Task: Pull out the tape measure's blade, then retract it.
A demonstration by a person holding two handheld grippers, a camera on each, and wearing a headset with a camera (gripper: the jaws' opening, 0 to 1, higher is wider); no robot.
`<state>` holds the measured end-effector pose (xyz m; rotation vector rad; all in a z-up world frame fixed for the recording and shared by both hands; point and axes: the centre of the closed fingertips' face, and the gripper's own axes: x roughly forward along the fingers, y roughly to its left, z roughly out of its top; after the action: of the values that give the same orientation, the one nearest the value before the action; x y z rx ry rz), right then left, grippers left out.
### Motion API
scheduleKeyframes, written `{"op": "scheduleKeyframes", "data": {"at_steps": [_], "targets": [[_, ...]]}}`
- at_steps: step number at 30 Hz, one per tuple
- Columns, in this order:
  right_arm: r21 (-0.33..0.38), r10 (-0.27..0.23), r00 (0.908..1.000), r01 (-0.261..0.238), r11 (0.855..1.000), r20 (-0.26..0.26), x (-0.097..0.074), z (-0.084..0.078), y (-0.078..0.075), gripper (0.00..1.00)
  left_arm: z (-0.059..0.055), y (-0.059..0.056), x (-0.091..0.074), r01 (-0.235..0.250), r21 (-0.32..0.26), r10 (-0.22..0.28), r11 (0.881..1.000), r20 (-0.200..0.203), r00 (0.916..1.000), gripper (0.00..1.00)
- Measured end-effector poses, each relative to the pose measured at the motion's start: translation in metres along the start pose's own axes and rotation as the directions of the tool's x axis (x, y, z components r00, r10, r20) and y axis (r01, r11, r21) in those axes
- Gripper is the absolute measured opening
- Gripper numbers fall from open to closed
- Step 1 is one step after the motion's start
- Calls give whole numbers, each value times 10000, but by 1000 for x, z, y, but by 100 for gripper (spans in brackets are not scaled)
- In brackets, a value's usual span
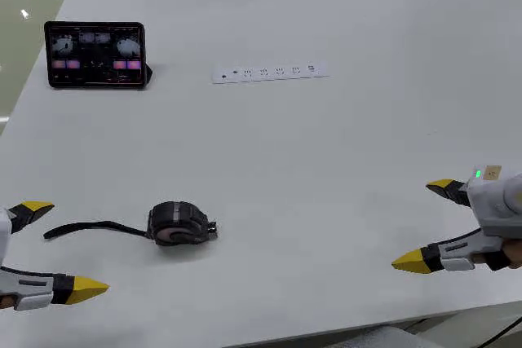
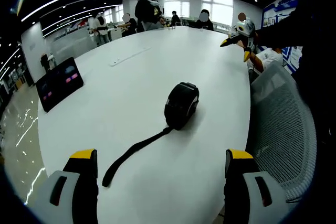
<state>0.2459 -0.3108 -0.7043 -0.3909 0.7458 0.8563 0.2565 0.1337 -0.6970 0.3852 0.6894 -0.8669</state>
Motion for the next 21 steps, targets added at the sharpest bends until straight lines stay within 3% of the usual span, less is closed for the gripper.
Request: {"op": "scheduleKeyframes", "data": {"at_steps": [3, 4, 8, 15, 21], "targets": [[-366, 250, 9996, -244, 9990, 138, 6, 6, 0, 100, 3, -3, 4, 339, 360, -331, 9988, -207, 9992, 99], [-426, 321, 9994, -314, 9986, 153, 8, 8, 1, 100, 2, -8, 6, 721, 433, -707, 9965, -336, 9969, 99], [-595, 745, 9970, -732, 9955, 196, 18, 13, 5, 100, 5, -14, 14, 1157, 1073, -1084, 9875, -721, 9915, 99], [-964, 1152, 9933, -1136, 9888, 110, 36, 20, 5, 100, 12, -17, 25, 1594, 1497, -1428, 9758, -1159, 9829, 99], [-1038, 1394, 9901, -1371, 9851, 153, 51, 37, 17, 100, 24, -19, 38, 2018, 1994, -1731, 9589, -1523, 9730, 99]]}}
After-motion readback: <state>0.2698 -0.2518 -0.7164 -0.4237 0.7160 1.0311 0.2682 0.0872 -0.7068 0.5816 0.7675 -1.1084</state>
